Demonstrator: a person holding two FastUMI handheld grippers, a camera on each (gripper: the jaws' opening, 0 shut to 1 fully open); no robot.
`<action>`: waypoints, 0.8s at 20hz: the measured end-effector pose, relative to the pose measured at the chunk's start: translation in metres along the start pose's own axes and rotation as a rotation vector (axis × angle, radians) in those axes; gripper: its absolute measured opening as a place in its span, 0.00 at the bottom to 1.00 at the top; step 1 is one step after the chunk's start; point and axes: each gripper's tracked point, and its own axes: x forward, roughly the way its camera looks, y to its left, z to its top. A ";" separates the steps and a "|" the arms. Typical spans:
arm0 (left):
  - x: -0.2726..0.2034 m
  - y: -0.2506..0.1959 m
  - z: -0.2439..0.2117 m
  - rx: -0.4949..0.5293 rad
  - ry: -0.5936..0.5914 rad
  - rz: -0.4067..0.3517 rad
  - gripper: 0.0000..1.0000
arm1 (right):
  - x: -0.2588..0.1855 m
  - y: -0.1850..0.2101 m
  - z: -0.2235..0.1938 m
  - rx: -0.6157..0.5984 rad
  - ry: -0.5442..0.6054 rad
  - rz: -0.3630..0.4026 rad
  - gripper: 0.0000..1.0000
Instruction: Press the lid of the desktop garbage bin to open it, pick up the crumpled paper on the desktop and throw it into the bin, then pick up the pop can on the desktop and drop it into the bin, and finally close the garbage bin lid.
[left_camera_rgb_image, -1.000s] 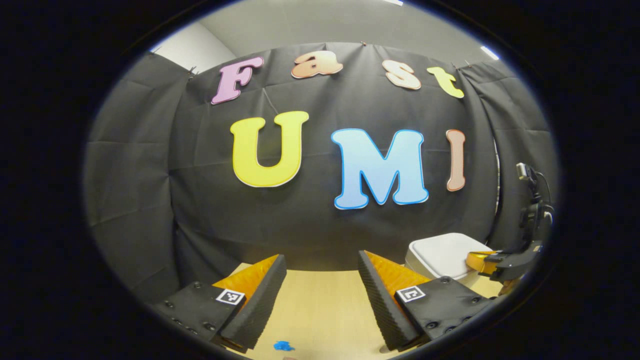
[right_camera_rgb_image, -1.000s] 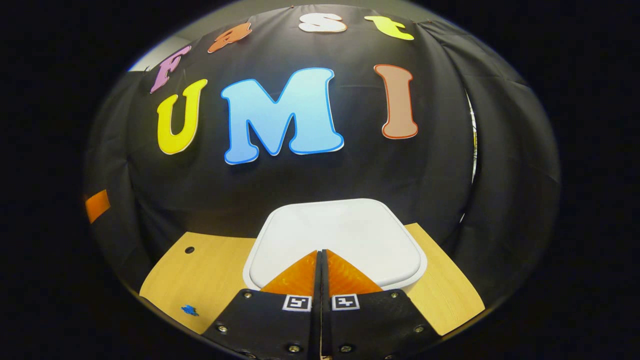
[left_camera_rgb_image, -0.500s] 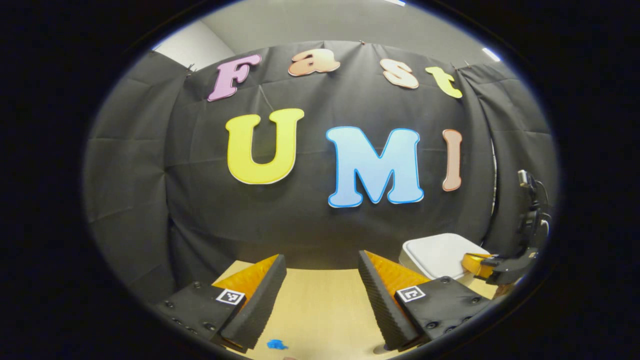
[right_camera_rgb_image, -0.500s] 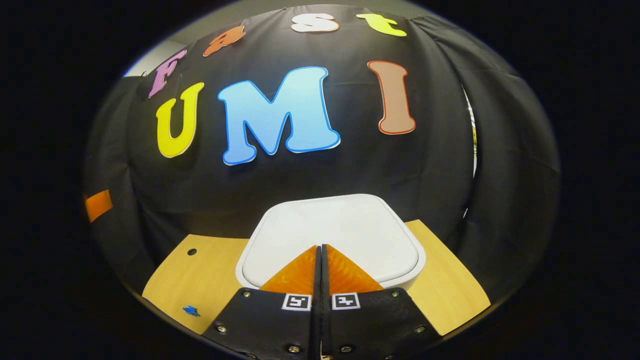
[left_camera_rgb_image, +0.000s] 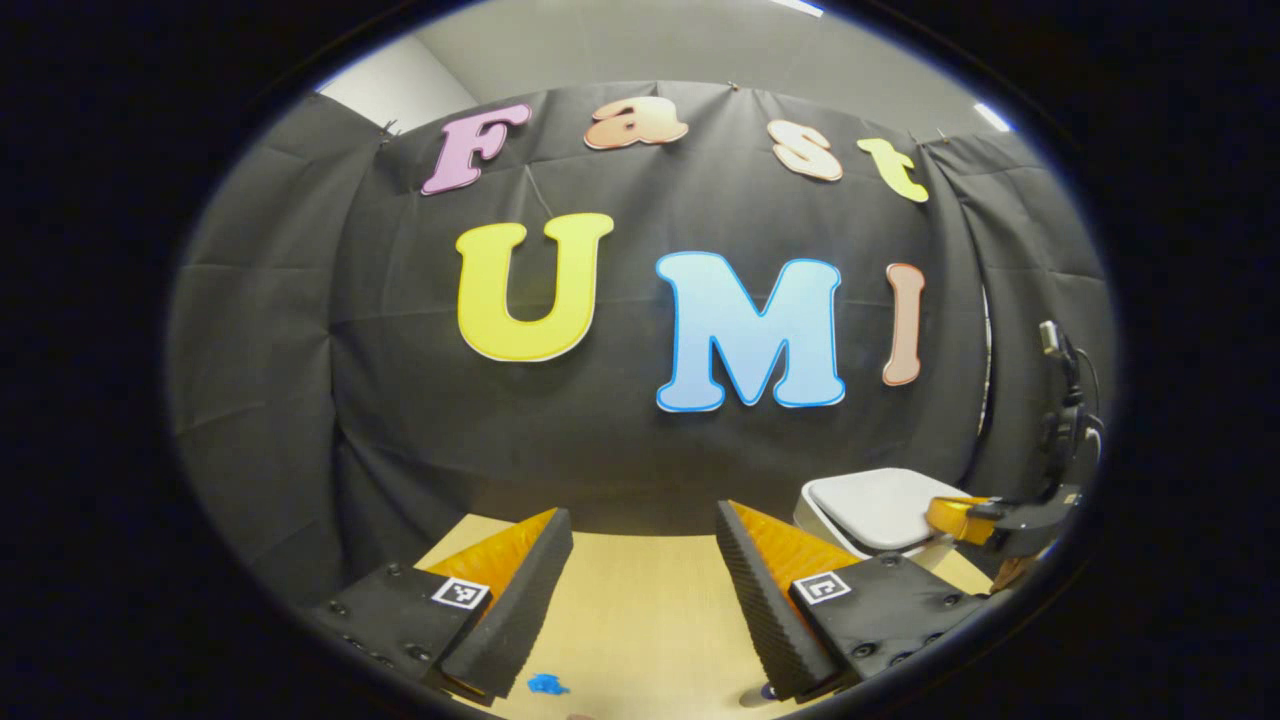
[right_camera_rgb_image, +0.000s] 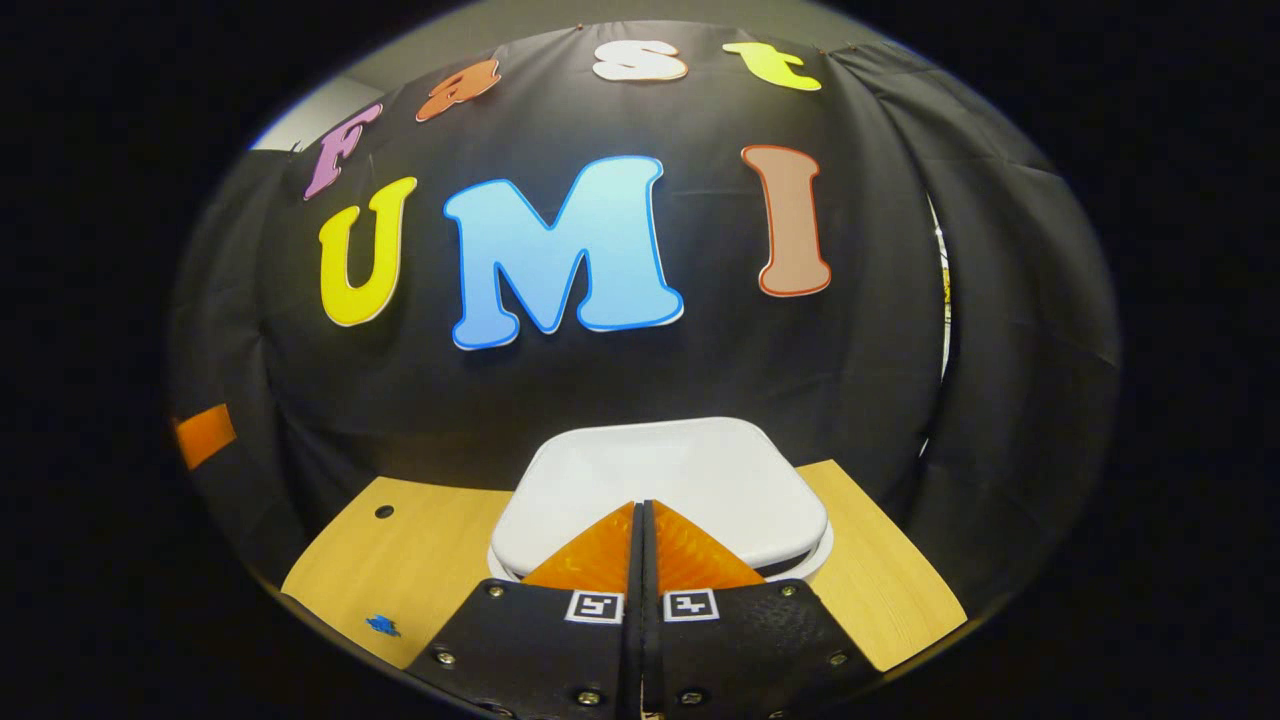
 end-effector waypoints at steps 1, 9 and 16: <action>-0.002 0.000 0.000 0.000 -0.002 -0.002 0.95 | -0.005 0.001 0.007 0.008 -0.018 -0.001 0.00; -0.007 -0.004 0.000 -0.004 -0.004 -0.023 0.94 | -0.031 0.009 0.045 0.020 -0.105 0.007 0.00; -0.013 -0.003 -0.005 0.014 -0.011 -0.026 0.94 | -0.043 0.017 0.059 0.027 -0.135 0.023 0.00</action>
